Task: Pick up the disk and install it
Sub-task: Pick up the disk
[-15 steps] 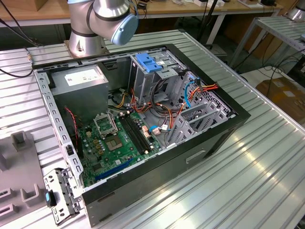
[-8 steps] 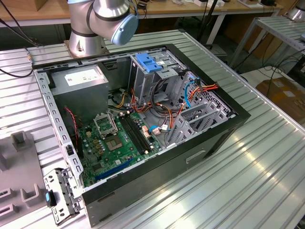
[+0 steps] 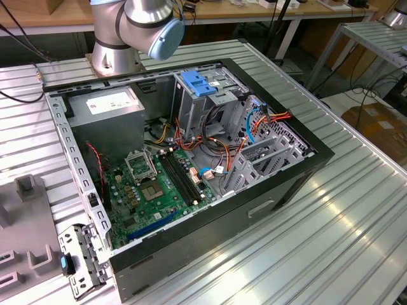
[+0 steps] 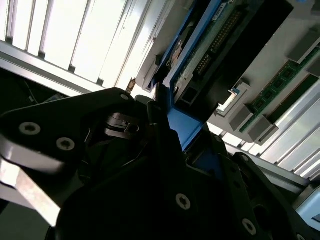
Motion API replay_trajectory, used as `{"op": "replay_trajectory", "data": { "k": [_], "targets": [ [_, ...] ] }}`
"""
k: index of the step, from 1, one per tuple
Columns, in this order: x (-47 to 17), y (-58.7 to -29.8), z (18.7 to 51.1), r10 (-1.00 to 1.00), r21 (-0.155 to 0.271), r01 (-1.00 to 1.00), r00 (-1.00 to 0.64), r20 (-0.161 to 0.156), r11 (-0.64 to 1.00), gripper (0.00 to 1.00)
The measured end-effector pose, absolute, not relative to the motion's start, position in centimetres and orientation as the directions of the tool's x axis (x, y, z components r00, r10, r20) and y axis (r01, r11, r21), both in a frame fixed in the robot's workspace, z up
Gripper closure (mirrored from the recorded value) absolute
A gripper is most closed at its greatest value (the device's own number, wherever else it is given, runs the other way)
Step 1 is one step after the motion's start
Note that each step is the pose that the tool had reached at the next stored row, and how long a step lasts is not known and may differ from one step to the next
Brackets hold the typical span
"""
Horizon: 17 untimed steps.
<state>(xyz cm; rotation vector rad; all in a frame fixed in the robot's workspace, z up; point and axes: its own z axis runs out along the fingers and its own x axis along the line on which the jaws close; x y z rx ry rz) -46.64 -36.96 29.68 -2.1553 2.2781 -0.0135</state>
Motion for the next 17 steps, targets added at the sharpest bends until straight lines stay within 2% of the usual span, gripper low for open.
{"op": "replay_trajectory", "data": {
  "k": [17],
  "targets": [
    [-46.64, -36.96, 29.49, -0.999, -0.010, -0.998, -0.055, 0.002, 0.054, 0.63]
  ]
}}
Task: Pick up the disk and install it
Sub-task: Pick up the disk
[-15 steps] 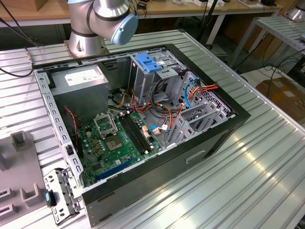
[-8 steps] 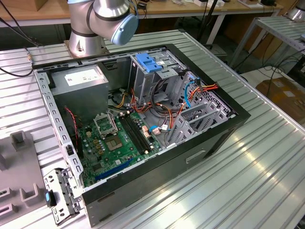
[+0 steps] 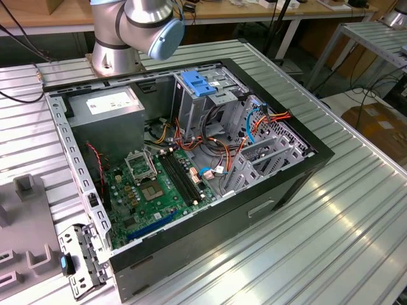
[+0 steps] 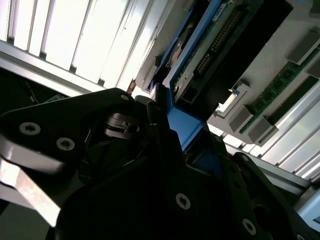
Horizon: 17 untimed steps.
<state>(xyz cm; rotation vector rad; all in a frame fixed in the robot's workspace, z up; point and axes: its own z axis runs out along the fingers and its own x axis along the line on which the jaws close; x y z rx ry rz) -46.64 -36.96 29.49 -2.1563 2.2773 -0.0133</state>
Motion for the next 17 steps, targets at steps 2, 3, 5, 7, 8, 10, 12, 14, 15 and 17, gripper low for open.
{"op": "replay_trajectory", "data": {
  "k": [2, 3, 5, 7, 8, 10, 12, 14, 15, 17],
  "targets": [
    [-46.64, -36.96, 29.49, -0.999, -0.010, -0.998, -0.054, 0.002, 0.054, 0.63],
    [-46.64, -36.96, 29.48, -0.999, -0.010, -0.998, -0.055, 0.002, 0.054, 0.63],
    [-46.64, -36.96, 29.48, -0.999, -0.010, -0.998, -0.054, 0.002, 0.054, 0.63],
    [-46.64, -36.96, 29.47, -0.999, -0.010, -0.998, -0.055, 0.002, 0.054, 0.63],
    [-46.64, -36.96, 29.47, -0.999, -0.010, -0.998, -0.054, 0.002, 0.054, 0.63],
    [-46.64, -36.96, 29.47, -0.999, -0.010, -0.999, -0.050, 0.002, 0.050, 0.63],
    [-46.64, -36.96, 29.47, -0.999, -0.010, -0.999, -0.049, 0.002, 0.049, 0.63],
    [-46.64, -36.96, 29.47, -0.999, -0.010, -0.999, -0.049, 0.002, 0.049, 0.63],
    [-46.64, -36.96, 29.47, -0.999, -0.010, -0.999, -0.049, 0.002, 0.049, 0.63],
    [-46.64, -36.96, 29.47, -0.999, -0.010, -0.999, -0.049, 0.002, 0.049, 0.63]
  ]
}}
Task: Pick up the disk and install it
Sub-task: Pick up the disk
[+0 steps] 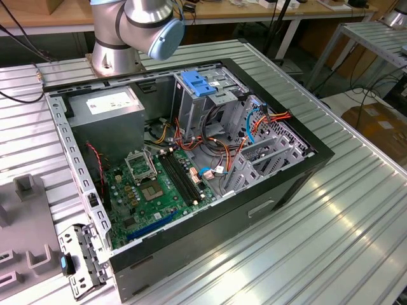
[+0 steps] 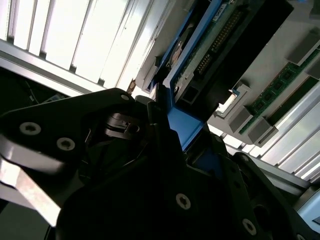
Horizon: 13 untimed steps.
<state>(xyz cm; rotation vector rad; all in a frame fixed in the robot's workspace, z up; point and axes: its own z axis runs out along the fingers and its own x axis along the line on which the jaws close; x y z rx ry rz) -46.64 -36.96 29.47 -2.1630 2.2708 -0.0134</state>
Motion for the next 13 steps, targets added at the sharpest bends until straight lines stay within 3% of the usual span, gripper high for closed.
{"op": "replay_trajectory", "data": {
  "k": [13],
  "targets": [
    [-46.64, -36.96, 30.26, -0.999, -0.010, -0.999, -0.048, 0.002, 0.048, 0.63]
  ]
}}
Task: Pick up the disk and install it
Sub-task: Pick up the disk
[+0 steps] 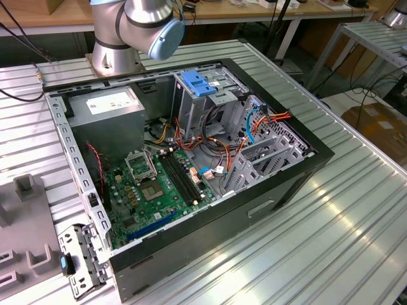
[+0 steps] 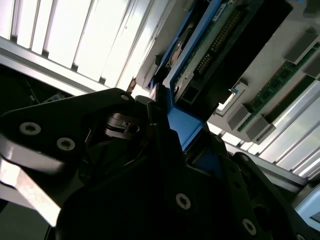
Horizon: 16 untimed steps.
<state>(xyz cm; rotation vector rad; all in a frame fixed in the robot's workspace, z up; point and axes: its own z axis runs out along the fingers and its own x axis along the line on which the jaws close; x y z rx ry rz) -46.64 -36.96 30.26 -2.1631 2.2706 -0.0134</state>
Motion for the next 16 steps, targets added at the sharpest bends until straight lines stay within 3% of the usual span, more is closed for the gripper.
{"op": "replay_trajectory", "data": {
  "k": [16],
  "targets": [
    [-46.6, -37.0, 33.8, -0.999, -0.010, -0.999, -0.049, 0.001, 0.048, 0.63]
  ]
}}
